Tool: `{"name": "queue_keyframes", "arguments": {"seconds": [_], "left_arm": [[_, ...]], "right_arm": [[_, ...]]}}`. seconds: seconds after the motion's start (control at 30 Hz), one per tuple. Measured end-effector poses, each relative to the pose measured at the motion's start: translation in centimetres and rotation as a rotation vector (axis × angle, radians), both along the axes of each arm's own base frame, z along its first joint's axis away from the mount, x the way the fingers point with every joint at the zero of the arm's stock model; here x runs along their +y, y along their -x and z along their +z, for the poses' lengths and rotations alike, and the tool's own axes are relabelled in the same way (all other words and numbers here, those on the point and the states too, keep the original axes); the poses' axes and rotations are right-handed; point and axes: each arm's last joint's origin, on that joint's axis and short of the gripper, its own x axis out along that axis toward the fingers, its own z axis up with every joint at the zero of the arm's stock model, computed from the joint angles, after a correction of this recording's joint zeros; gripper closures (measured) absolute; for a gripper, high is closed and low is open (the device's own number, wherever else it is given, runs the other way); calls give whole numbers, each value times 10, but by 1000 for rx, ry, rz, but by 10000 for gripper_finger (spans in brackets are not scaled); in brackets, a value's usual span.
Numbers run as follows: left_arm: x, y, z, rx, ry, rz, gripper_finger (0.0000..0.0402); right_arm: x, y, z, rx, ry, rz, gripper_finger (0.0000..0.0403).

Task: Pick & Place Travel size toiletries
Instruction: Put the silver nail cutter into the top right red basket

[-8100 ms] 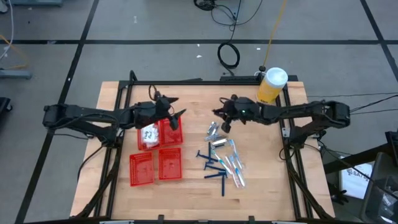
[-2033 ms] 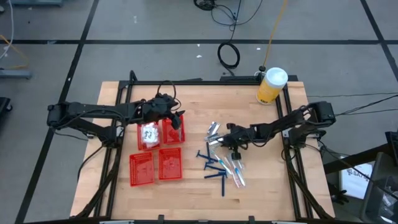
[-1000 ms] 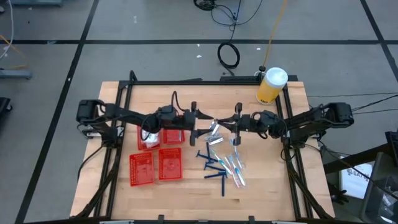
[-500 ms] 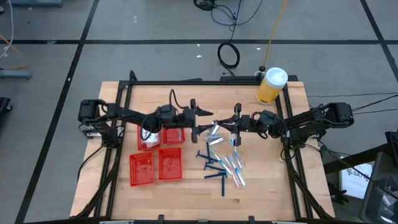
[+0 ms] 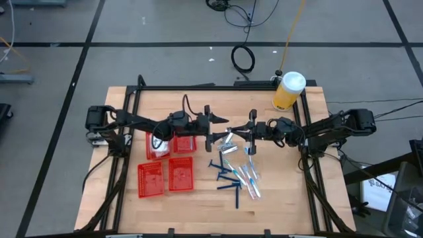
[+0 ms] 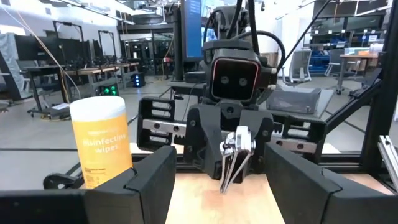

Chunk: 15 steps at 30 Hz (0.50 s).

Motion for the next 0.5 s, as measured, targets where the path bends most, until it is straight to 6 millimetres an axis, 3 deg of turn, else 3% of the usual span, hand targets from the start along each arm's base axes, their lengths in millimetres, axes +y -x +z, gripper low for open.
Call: {"name": "queue_keyframes", "arguments": {"seconds": [0.17,0.5], "left_arm": [[0,-15,-7,13,7,-4,163],[-1,-14,-4,0,-41,-13,163]], "right_arm": [[0,0,0,5,1,-1,387],[0,0,-2,22,6,-2,387]]}}
